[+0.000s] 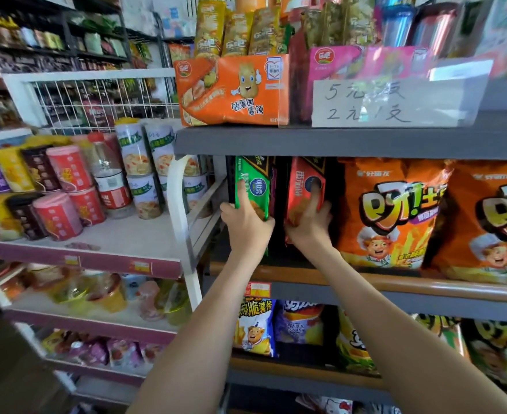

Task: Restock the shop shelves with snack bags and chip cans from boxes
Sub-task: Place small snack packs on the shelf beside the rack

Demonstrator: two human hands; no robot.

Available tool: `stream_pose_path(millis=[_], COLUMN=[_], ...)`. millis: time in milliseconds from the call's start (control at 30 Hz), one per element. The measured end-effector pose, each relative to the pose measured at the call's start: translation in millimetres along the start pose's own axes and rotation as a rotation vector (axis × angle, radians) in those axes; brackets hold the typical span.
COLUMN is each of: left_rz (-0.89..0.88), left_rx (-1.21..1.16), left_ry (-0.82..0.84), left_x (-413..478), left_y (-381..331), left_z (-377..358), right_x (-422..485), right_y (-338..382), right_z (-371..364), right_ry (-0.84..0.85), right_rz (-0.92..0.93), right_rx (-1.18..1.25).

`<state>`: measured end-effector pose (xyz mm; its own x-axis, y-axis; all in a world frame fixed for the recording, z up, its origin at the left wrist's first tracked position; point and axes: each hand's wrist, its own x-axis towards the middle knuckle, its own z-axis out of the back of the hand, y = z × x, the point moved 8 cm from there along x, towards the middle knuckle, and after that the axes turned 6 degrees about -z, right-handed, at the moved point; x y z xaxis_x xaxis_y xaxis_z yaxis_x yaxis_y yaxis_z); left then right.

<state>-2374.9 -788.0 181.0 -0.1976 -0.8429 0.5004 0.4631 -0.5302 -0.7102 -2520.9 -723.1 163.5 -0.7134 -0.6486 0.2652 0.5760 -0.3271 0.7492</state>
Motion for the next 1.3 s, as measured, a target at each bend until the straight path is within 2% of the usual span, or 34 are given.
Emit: stream_pose_path(millis=[233,367,433,633,867,1000,1133,1200,1300], left_rz=[-0.051,-0.102,-0.121,-0.058,-0.065,-0.092,-0.246,-0.237,-0.049], left_rx=[0.118,0.153,0.167,0.102,0.256,0.326,0.249,0.171,0.1], left_ry=[0.191,0.372,0.397,0.266,0.303,0.274,0.084,0.016,0.01], left_x=[14,13,11,8,9,-6,-47,-83,-149], left_y=[-9,3,6,5,6,2,-10,10,92], left_z=[-30,-31,-29,-30,-33,-11,48,82,119], right_x=[9,9,9,7,-3,-26,-68,-104,-173], right_y=[0,0,0,0,3,16,52,65,64], right_z=[-9,-9,-9,-8,-1,4,19,17,-21], right_ry=[0.11,0.132,0.125,0.103,0.033,-0.005,-0.1,-0.144,-0.067], right_rz=[-0.026,-0.011,-0.006,-0.002,0.0,0.1,0.271,0.352,0.416], right_rx=[-0.215,-0.17,-0.153,-0.168,-0.309,-0.311,-0.27,-0.175,-0.07])
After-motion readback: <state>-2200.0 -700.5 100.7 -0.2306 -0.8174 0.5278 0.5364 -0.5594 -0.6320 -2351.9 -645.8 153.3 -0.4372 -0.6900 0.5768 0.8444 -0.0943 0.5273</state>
